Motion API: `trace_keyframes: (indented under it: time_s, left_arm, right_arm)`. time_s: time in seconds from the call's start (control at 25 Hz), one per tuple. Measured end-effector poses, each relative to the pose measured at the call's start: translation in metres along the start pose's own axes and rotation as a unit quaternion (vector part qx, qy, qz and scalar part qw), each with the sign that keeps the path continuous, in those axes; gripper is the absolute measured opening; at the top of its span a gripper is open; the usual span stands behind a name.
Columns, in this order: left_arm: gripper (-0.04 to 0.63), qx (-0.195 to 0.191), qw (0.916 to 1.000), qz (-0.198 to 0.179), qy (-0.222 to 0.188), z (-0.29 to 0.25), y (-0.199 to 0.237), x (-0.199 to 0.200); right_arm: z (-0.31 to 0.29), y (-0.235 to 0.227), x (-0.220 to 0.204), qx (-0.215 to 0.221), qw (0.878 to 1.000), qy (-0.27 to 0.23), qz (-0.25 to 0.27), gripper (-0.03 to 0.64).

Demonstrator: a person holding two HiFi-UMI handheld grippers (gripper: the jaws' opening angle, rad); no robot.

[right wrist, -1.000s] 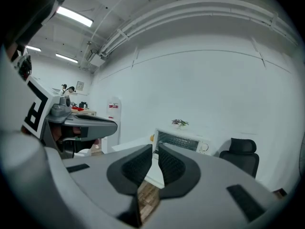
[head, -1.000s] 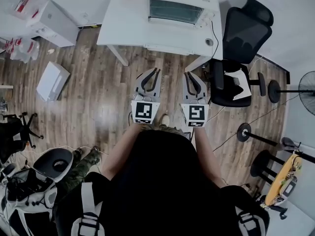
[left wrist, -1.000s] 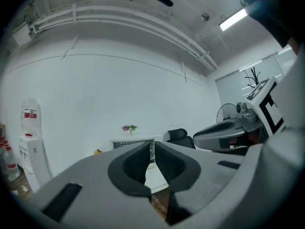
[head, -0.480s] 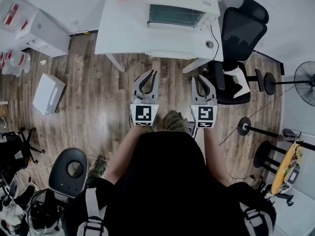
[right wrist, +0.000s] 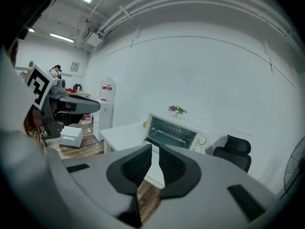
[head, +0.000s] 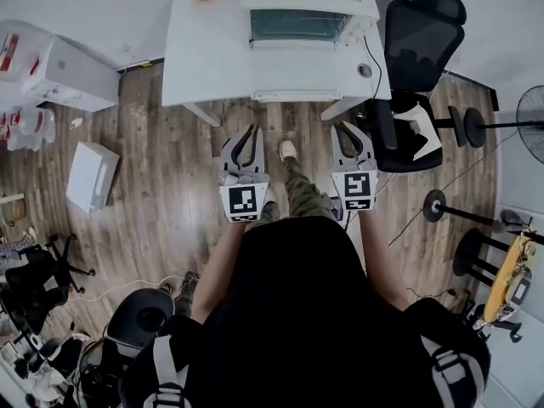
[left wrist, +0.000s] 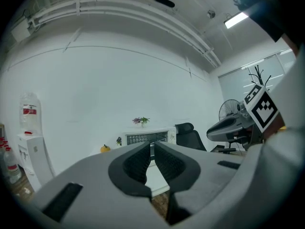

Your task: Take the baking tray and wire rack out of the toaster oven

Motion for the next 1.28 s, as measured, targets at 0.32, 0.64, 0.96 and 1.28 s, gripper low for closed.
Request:
trace_keyframes:
  time_s: [0.32,0.64,0.96,1.28]
  left_arm:
    - [0.046,0.002,0.9997,-0.022,0.012,-0.049,0.008,0.002]
    - [0.046,-0.009,0.9983,-0.051,0.028,-0.108,0.004,-0.002]
    - [0.046,-0.02,0.9951,-0.082,0.052,-0.16,-0.012,-0.012]
    - [0.046,-0.019,0.9911,-0.104,0.081,-0.198,-0.019,-0.03]
  right_arm:
    - [-0.044,-0.037,-0.006,0.01,1.0,-0.002,-0.003,0.037]
    - [-0.076,-0.074,-0.028,0.042,0.999,0.012,-0.012,0.102]
    - [-0.102,-0.107,-0.05,0.058,0.998,0.015,-0.033,0.118]
    - [-0.141,-0.125,-0.059,0.101,0.995,-0.005,-0.019,0.12]
Point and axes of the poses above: the fingertips, and each gripper's own axes: z backward along the fingers, y to its left, x out of its top, the point moved 2 cm from there along z, backward along the fingers, and after that the axes turned 9 degrees about -y, right-handed, at the moved point
